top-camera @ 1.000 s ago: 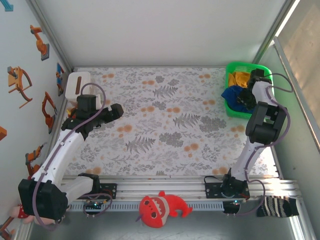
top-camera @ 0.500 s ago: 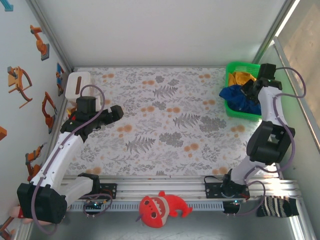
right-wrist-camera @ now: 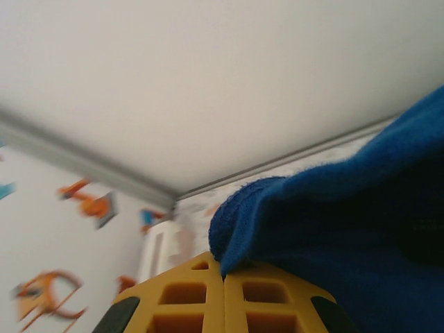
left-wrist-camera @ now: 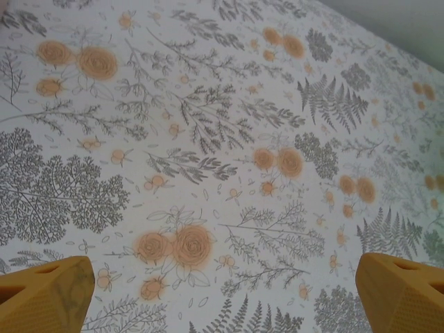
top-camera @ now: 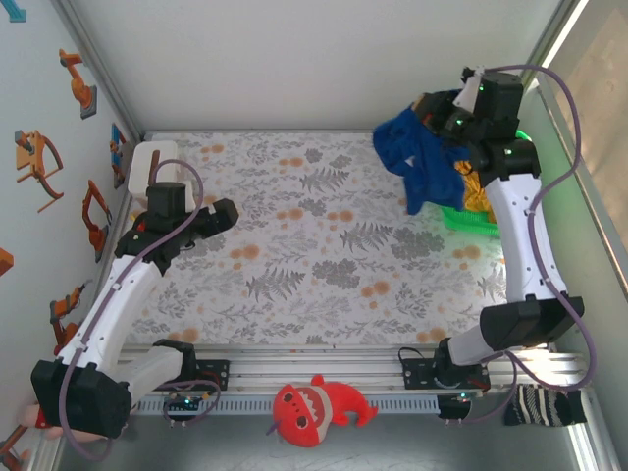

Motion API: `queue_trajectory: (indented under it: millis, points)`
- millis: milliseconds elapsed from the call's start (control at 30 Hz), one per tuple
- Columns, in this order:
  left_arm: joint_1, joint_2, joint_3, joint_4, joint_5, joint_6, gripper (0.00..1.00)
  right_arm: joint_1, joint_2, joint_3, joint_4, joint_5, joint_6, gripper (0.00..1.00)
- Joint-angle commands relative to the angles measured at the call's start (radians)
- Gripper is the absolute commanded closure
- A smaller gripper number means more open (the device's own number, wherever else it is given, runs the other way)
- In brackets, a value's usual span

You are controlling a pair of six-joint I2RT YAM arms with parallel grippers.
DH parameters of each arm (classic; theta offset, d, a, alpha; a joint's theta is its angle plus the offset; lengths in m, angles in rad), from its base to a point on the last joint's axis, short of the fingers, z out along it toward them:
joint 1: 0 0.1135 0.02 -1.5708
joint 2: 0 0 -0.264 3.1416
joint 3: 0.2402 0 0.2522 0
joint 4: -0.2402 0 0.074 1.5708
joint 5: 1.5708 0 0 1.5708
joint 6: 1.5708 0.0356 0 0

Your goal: Fold the inside-out t-shirt

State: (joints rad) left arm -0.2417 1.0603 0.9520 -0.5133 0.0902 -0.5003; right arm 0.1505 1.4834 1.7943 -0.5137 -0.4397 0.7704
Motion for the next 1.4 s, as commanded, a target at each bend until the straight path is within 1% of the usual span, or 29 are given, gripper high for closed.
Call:
queue_trajectory:
  millis: [0, 67, 233, 267, 300, 333, 367, 400, 533, 600, 667, 767, 833, 900, 967, 1133, 1367]
  points:
    - [-0.001, 0.014, 0.05, -0.013, -0.022, 0.019, 0.04, 0.081, -0.035, -0.003, 0.154, -0.034, 0.142, 1.0]
    - [-0.001, 0.021, 0.054, -0.005, -0.021, 0.019, 0.04, 0.119, -0.035, -0.075, 0.237, -0.021, 0.201, 1.0]
    - [-0.001, 0.042, 0.048, 0.001, -0.022, 0.019, 0.04, 0.172, -0.02, -0.35, 0.447, 0.026, 0.293, 1.0]
    - [-0.001, 0.047, 0.045, 0.002, -0.023, 0.02, 0.04, 0.174, -0.008, -0.399, 0.467, 0.041, 0.294, 0.84]
    - [-0.001, 0.05, 0.044, 0.0, -0.026, 0.022, 0.04, 0.174, 0.001, -0.438, 0.475, 0.059, 0.284, 0.65]
    - [0.001, 0.054, 0.041, -0.003, -0.03, 0.025, 0.04, 0.174, 0.01, -0.478, 0.47, 0.086, 0.261, 0.51]
    - [0.001, 0.058, 0.039, -0.007, -0.036, 0.026, 0.04, 0.175, 0.016, -0.508, 0.445, 0.121, 0.232, 0.42]
    - [0.004, 0.061, 0.037, -0.012, -0.042, 0.028, 0.04, 0.177, 0.019, -0.532, 0.431, 0.143, 0.202, 0.4]
    - [0.017, 0.077, 0.025, -0.031, -0.059, 0.028, 0.04, 0.198, 0.022, -0.626, 0.392, 0.187, 0.121, 0.39]
    - [0.027, 0.089, 0.022, -0.03, -0.059, 0.024, 0.04, 0.231, 0.021, -0.649, 0.364, 0.207, 0.073, 0.39]
    - [0.041, 0.112, 0.022, -0.026, -0.053, 0.019, 0.04, 0.291, 0.03, -0.65, 0.318, 0.243, 0.016, 0.38]
    - [0.068, 0.17, 0.027, -0.012, -0.024, 0.008, 0.04, 0.386, 0.076, -0.632, 0.276, 0.285, -0.052, 0.38]
    - [0.093, 0.223, 0.033, -0.007, 0.002, -0.006, 0.03, 0.431, 0.121, -0.612, 0.271, 0.291, -0.074, 0.37]
    - [0.119, 0.283, 0.042, -0.012, 0.036, -0.027, 0.0, 0.477, 0.184, -0.567, 0.25, 0.305, -0.095, 0.36]
    - [0.141, 0.343, 0.046, -0.009, 0.079, -0.046, 0.04, 0.513, 0.245, -0.512, 0.227, 0.328, -0.118, 0.36]
    - [0.147, 0.426, 0.045, 0.019, 0.129, -0.067, 0.12, 0.542, 0.382, -0.377, 0.18, 0.352, -0.143, 0.35]
    - [0.108, 0.47, 0.003, 0.063, 0.113, -0.101, 0.12, 0.541, 0.499, -0.274, 0.162, 0.382, -0.135, 0.34]
